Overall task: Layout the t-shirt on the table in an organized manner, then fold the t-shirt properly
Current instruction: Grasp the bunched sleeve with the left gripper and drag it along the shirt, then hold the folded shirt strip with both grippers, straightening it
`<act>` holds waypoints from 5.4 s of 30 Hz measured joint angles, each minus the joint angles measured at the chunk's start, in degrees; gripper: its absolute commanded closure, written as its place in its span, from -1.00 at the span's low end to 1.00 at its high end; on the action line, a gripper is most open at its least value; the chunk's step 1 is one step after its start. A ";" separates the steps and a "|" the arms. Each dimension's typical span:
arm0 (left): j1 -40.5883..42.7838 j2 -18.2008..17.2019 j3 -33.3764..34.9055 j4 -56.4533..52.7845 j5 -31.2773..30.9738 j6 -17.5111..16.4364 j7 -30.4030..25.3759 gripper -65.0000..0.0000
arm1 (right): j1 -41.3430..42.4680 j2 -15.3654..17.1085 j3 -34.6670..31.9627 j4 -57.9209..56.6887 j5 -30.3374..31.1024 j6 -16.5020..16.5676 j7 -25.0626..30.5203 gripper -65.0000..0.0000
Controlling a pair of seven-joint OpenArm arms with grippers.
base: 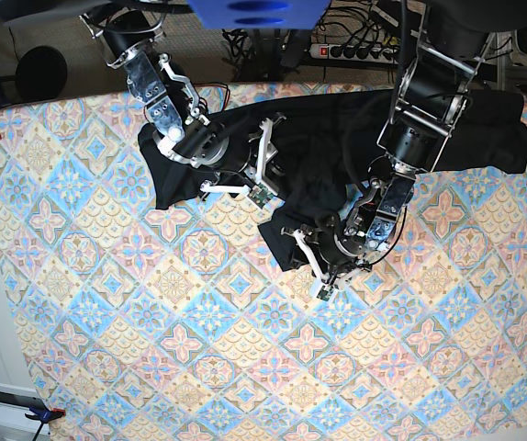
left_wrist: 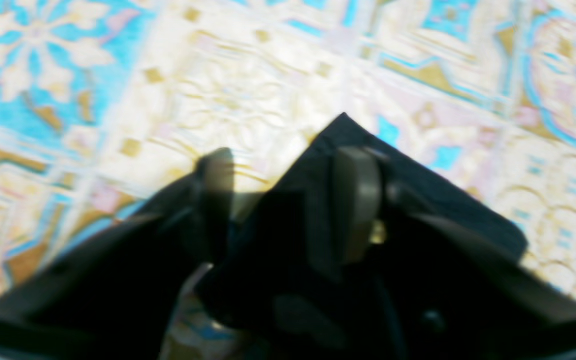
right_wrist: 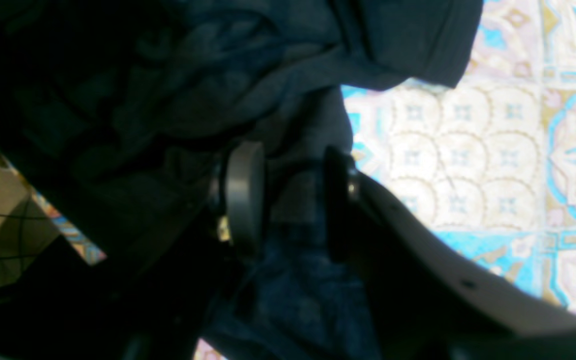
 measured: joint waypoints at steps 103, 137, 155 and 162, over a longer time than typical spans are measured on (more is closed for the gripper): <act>48.63 -10.27 -87.41 50.05 -18.95 -0.28 39.10 0.58 | 0.07 0.02 -0.17 0.15 -0.02 -0.07 0.13 0.39; 50.60 -27.65 -57.88 22.49 -13.35 -0.94 19.17 0.13 | 0.09 0.02 -0.28 0.07 0.00 -0.07 0.15 0.39; 52.50 -29.38 -65.44 20.04 -11.50 -7.45 19.37 0.12 | 0.09 0.02 -0.26 -0.22 -0.02 -0.07 0.15 0.39; 48.78 -29.22 -61.86 14.97 -11.30 -7.23 16.52 0.12 | 0.11 0.07 -0.26 -0.28 0.00 -0.07 0.13 0.39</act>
